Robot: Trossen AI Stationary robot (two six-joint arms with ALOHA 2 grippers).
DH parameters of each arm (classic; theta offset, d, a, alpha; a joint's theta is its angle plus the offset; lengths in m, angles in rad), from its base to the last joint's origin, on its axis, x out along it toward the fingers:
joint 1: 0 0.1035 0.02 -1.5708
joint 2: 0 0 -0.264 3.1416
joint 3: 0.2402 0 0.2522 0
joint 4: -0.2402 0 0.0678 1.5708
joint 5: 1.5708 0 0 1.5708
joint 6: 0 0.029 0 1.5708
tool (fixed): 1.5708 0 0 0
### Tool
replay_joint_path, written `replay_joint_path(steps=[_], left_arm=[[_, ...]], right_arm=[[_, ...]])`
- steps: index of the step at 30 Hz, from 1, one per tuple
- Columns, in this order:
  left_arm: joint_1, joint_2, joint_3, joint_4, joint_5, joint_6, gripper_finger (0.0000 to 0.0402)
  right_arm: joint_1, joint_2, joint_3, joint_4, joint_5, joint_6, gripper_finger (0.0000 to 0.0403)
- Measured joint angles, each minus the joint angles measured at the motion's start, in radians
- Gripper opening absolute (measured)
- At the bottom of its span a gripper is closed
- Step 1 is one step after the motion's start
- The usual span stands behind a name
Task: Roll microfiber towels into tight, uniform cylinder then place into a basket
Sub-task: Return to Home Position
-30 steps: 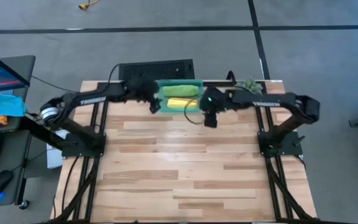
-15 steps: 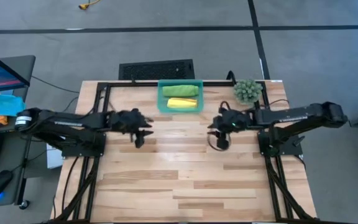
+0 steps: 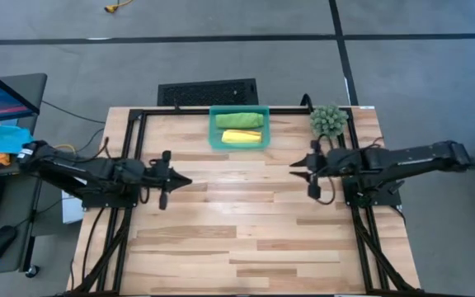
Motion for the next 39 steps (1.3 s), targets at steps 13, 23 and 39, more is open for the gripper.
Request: replay_joint_path(steps=[13, 23, 39], left_arm=[[-0.059, -0.223, -0.304, 0.340, -0.022, 0.148, 0.0001], [-0.058, -0.298, -0.371, 0.354, -0.023, 0.142, 0.0000], [-0.057, -0.298, -0.328, 0.319, -0.119, 0.208, 0.0000]], right_arm=[[-0.008, -0.272, 0.004, -0.026, -0.007, -0.072, 0.0129], [-0.011, -0.319, -0.189, 0.155, -0.005, -0.037, 0.0129], [-0.251, -0.744, -0.384, 0.123, 0.067, -0.011, 0.0129]])
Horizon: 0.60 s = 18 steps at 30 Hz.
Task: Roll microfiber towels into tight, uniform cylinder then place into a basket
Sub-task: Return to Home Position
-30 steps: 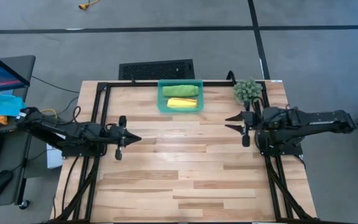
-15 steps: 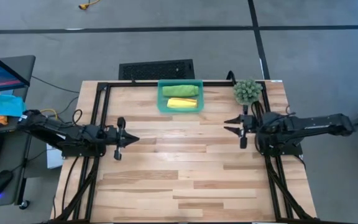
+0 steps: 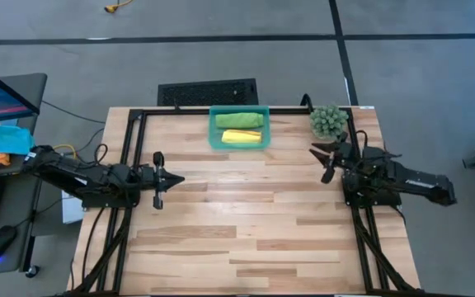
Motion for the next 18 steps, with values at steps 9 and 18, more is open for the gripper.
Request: replay_joint_path(steps=[9, 18], left_arm=[[0.001, -0.010, -0.044, 0.138, -0.016, -0.091, 0.0000], [0.001, -0.222, -0.007, 0.006, -0.016, 0.022, 0.0000]], right_arm=[[-0.070, 0.012, -0.107, 0.139, 0.004, 0.018, 0.0129], [-0.124, 0.024, -0.117, 0.169, 0.004, 0.007, 0.0129]])
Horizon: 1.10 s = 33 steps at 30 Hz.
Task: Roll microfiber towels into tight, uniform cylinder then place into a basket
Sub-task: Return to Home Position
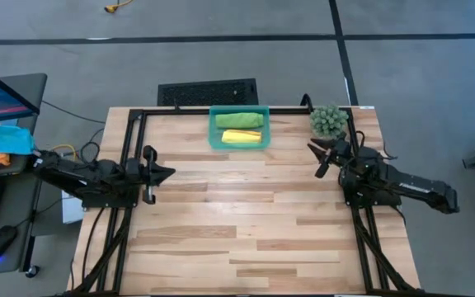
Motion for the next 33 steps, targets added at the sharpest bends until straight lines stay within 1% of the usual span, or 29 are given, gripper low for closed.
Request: replay_joint_path(steps=[3, 6, 10, 12, 18, 23, 25, 26, 28, 30, 31, 33], left_arm=[[0.000, -0.117, 0.009, -0.126, -0.001, 0.000, 0.0000], [0.001, -0.117, 0.012, -0.161, -0.034, -0.005, 0.0000], [0.003, -0.089, 0.012, -0.221, -0.055, -0.015, 0.0000], [0.003, -0.090, 0.012, -0.222, -0.062, -0.016, 0.0000], [0.003, -0.091, 0.013, -0.228, -0.064, 0.013, 0.0000], [0.002, -0.091, 0.013, -0.302, -0.061, 0.034, 0.0000], [0.003, -0.091, 0.008, -0.310, -0.020, 0.038, 0.0000], [0.003, -0.092, -0.002, -0.294, 0.024, 0.037, 0.0000], [0.003, -0.104, -0.031, -0.245, 0.151, 0.033, 0.0000], [0.002, -0.116, -0.038, -0.244, 0.249, 0.034, 0.0000], [0.002, -0.118, -0.038, -0.251, 0.278, 0.035, 0.0000], [0.002, -0.118, -0.038, -0.255, 0.303, 0.039, 0.0000]], right_arm=[[-0.026, 0.005, 0.000, 0.000, 0.003, -0.012, 0.0129], [-0.050, 0.007, 0.000, 0.000, 0.003, -0.011, 0.0129], [-0.058, 0.006, 0.000, -0.001, 0.003, 0.098, 0.0129], [-0.058, 0.008, 0.000, -0.001, 0.003, 0.127, 0.0129], [-0.057, 0.008, 0.000, -0.002, 0.003, 0.132, 0.0129], [-0.057, 0.008, 0.000, -0.002, 0.003, 0.132, 0.0129], [-0.057, 0.008, 0.000, -0.002, 0.003, 0.132, 0.0129], [-0.057, 0.008, 0.000, -0.002, 0.003, 0.132, 0.0129], [-0.057, 0.008, 0.000, -0.002, 0.003, 0.132, 0.0129], [-0.057, 0.008, 0.000, -0.002, 0.002, 0.132, 0.0129], [-0.057, 0.008, 0.000, -0.002, 0.003, 0.132, 0.0129], [-0.057, 0.008, 0.000, -0.002, 0.002, 0.132, 0.0129]])
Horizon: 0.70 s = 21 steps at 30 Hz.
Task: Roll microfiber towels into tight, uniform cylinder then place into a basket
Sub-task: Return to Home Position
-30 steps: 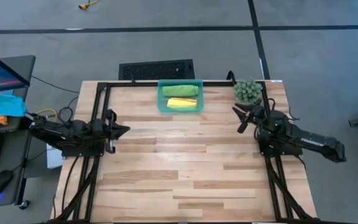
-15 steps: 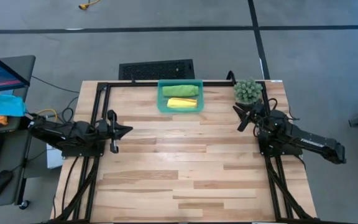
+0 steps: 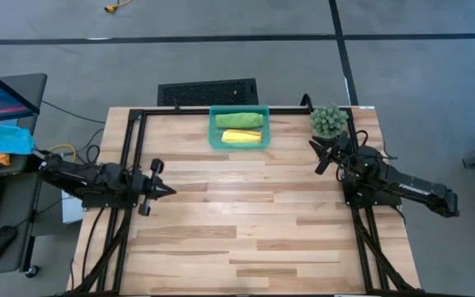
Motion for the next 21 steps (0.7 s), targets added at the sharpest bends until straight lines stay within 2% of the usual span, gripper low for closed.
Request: replay_joint_path(steps=[5, 14, 21], left_arm=[[0.000, 0.000, 0.000, -0.002, 0.006, 0.009, 0.0000], [0.000, 0.003, -0.001, -0.002, 0.003, -0.106, 0.0000], [0.000, 0.003, -0.002, -0.003, 0.003, -0.112, 0.0000]], right_arm=[[0.000, 0.000, 0.000, 0.000, 0.000, 0.000, 0.0129], [0.000, 0.000, 0.000, 0.000, 0.000, 0.000, 0.0129], [0.000, 0.000, 0.000, 0.000, 0.000, 0.000, 0.0129]])
